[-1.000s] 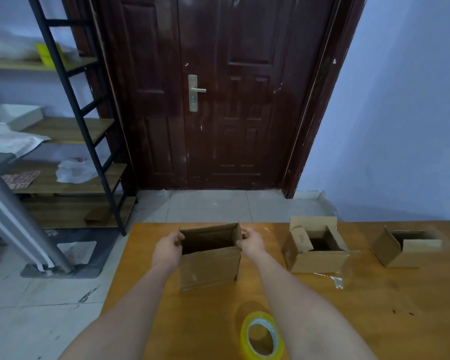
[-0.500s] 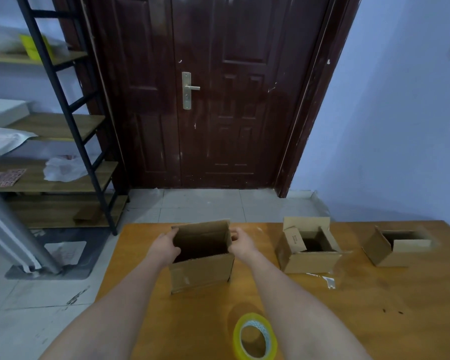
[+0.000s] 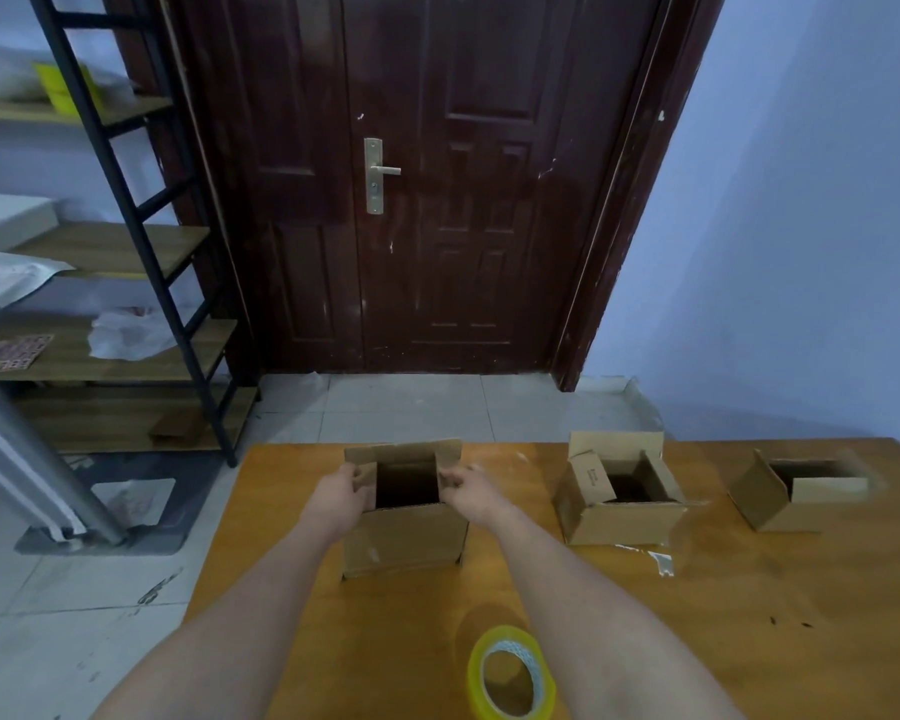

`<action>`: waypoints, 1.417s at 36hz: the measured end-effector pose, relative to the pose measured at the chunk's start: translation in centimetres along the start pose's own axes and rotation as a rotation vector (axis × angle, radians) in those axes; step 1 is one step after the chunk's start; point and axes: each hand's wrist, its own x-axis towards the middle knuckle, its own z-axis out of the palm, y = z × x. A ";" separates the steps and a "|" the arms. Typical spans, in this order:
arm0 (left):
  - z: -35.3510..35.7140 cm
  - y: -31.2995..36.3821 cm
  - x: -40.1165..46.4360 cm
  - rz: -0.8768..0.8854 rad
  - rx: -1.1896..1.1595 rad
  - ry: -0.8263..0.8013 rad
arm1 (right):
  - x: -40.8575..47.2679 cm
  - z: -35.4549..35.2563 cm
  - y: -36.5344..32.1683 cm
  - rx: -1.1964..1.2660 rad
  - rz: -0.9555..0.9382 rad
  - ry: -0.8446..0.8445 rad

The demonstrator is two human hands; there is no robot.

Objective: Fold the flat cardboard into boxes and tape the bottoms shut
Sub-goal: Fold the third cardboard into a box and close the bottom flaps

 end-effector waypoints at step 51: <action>2.1 -1.2 -0.5 -0.078 -0.107 0.104 | 0.6 2.5 -0.1 -0.254 0.039 0.257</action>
